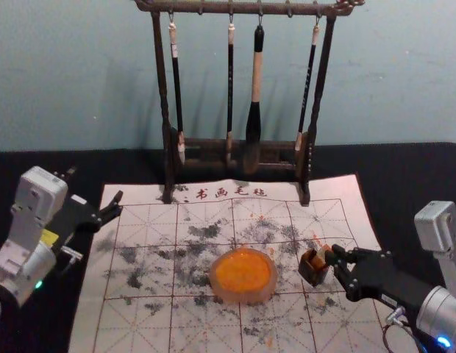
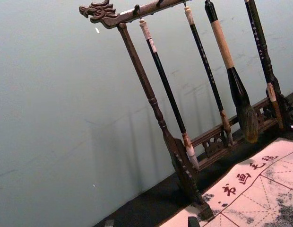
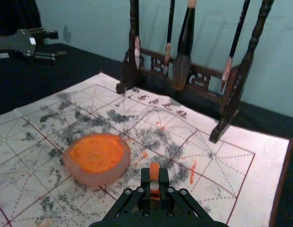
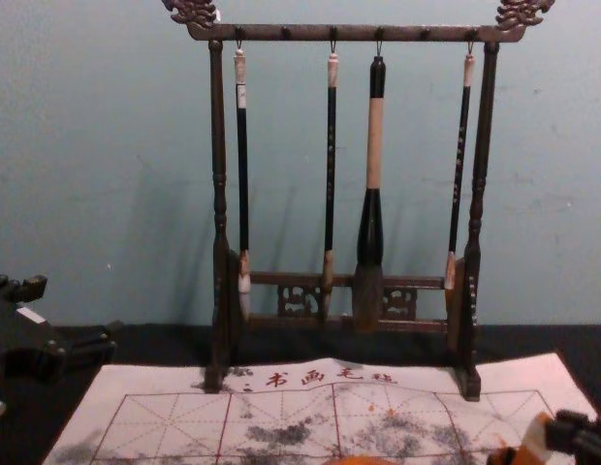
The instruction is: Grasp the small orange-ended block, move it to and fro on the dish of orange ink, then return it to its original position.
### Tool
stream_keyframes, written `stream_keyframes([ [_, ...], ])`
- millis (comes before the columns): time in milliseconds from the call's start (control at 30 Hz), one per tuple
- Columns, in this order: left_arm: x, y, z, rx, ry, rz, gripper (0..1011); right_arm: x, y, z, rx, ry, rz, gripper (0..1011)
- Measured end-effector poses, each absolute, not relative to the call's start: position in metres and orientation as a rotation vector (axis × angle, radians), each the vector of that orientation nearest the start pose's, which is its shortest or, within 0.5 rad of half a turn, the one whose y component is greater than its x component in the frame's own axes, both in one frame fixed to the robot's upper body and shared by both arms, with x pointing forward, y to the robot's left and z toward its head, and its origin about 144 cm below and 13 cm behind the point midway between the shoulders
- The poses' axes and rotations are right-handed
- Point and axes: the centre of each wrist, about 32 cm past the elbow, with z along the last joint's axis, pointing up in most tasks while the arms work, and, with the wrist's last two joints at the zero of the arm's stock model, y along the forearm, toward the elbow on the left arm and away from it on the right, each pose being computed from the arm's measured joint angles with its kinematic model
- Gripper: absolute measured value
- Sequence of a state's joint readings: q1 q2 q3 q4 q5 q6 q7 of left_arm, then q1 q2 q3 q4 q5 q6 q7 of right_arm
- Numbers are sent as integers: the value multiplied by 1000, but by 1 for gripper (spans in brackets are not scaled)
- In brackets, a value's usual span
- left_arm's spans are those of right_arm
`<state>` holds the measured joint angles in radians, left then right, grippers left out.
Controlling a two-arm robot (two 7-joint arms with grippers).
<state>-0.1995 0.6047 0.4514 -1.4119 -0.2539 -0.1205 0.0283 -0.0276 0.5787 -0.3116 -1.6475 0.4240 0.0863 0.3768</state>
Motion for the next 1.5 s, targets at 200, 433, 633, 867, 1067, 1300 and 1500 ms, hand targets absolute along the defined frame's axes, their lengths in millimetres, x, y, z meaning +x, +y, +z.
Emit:
stream_keyframes([
  [200,489,310,1140,304,-285,1248,1010,435,-296,1161,-238,56,-864,47],
  [433,489,310,1140,304,-285,1248,1010,437,-303,1183,-227,34,-832,47],
  [633,489,310,1140,304,-285,1248,1010,444,-307,1203,-198,0,-805,47],
  [867,489,310,1140,305,-285,1248,1010,462,-302,1214,-188,-8,-756,47],
  [1067,489,310,1140,304,-285,1248,1010,483,-291,1217,-203,10,-694,46],
  [1300,489,310,1140,305,-285,1248,1010,504,-277,1222,-235,49,-618,46],
  [1500,489,310,1140,305,-285,1248,1010,519,-264,1223,-280,72,-544,47],
])
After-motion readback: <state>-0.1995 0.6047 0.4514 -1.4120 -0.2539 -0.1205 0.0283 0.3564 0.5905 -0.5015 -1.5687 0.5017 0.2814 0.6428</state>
